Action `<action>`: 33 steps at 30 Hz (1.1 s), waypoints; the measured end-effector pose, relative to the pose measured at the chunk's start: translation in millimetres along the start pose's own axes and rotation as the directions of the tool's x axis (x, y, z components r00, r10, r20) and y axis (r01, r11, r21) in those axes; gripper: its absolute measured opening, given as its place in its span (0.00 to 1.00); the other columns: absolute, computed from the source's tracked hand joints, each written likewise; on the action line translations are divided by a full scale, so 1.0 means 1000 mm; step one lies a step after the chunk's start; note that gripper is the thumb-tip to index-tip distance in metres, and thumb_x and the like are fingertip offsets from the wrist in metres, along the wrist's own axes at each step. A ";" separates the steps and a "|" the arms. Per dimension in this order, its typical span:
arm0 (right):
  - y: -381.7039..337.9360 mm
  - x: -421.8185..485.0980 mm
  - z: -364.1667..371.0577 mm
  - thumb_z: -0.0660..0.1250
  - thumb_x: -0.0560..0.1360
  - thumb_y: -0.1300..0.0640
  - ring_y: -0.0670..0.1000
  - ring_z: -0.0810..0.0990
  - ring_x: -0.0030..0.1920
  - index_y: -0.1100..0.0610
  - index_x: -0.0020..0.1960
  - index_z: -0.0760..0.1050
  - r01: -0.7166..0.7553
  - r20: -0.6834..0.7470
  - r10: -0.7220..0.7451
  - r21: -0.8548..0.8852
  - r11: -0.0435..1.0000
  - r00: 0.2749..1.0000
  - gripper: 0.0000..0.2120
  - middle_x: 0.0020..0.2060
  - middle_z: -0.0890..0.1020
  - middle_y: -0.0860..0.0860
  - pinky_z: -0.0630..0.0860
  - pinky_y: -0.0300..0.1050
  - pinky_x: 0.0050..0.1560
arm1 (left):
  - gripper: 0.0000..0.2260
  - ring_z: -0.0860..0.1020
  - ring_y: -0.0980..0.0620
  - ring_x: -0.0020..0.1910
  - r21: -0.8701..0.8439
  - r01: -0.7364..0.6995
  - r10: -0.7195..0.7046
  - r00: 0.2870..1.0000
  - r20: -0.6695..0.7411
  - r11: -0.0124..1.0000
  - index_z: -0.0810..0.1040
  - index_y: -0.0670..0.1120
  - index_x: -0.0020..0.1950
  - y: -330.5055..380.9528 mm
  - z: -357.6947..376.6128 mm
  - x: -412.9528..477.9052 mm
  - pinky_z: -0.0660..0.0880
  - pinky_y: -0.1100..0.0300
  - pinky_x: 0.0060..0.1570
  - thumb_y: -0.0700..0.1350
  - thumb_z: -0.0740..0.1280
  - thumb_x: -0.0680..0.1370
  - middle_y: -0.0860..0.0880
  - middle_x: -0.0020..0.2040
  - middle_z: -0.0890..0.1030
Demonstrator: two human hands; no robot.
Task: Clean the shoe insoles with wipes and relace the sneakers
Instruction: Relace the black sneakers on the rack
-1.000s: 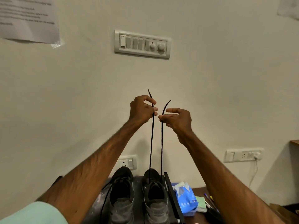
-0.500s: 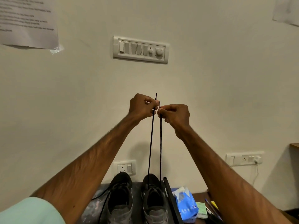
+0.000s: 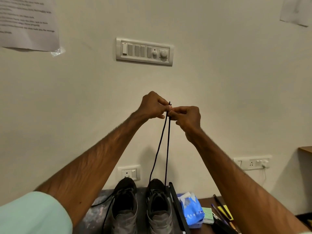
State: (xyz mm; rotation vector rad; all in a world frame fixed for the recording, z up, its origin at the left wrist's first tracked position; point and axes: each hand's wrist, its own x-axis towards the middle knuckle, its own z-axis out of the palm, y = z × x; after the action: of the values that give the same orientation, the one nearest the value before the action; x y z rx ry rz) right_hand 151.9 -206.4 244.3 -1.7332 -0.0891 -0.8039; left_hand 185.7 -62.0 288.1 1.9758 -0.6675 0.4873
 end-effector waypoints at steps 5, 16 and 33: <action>0.014 -0.006 -0.003 0.78 0.73 0.59 0.45 0.86 0.39 0.56 0.48 0.87 0.081 0.017 -0.080 -0.075 0.994 0.997 0.04 0.38 0.87 0.49 0.80 0.40 0.42 | 0.07 0.85 0.51 0.41 0.083 -0.100 0.106 0.992 -0.068 0.991 0.88 0.41 0.49 -0.005 0.010 -0.001 0.83 0.58 0.37 0.42 0.76 0.75 0.46 0.44 0.87; 0.184 -0.111 -0.002 0.80 0.70 0.58 0.42 0.82 0.32 0.48 0.31 0.81 -0.109 0.290 0.219 -0.350 0.931 0.932 0.13 0.27 0.83 0.43 0.79 0.39 0.39 | 0.05 0.85 0.49 0.35 -0.139 -0.017 -0.011 0.980 -0.198 0.990 0.87 0.38 0.44 -0.015 0.023 -0.004 0.84 0.54 0.47 0.40 0.75 0.75 0.44 0.40 0.86; 0.218 -0.127 0.018 0.69 0.80 0.60 0.48 0.83 0.31 0.58 0.37 0.79 -0.218 0.295 0.375 -0.451 0.865 0.879 0.13 0.31 0.84 0.55 0.83 0.44 0.39 | 0.06 0.86 0.49 0.36 -0.233 0.003 -0.054 0.976 -0.209 0.972 0.86 0.37 0.46 -0.018 0.016 -0.007 0.84 0.55 0.47 0.39 0.75 0.76 0.44 0.41 0.86</action>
State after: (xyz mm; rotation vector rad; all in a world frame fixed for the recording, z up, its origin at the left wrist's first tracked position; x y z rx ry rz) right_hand 161.9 -220.0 -7.8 -2.2150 0.1028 -0.2537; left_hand 192.9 -67.7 265.0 1.6829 -0.5332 0.5692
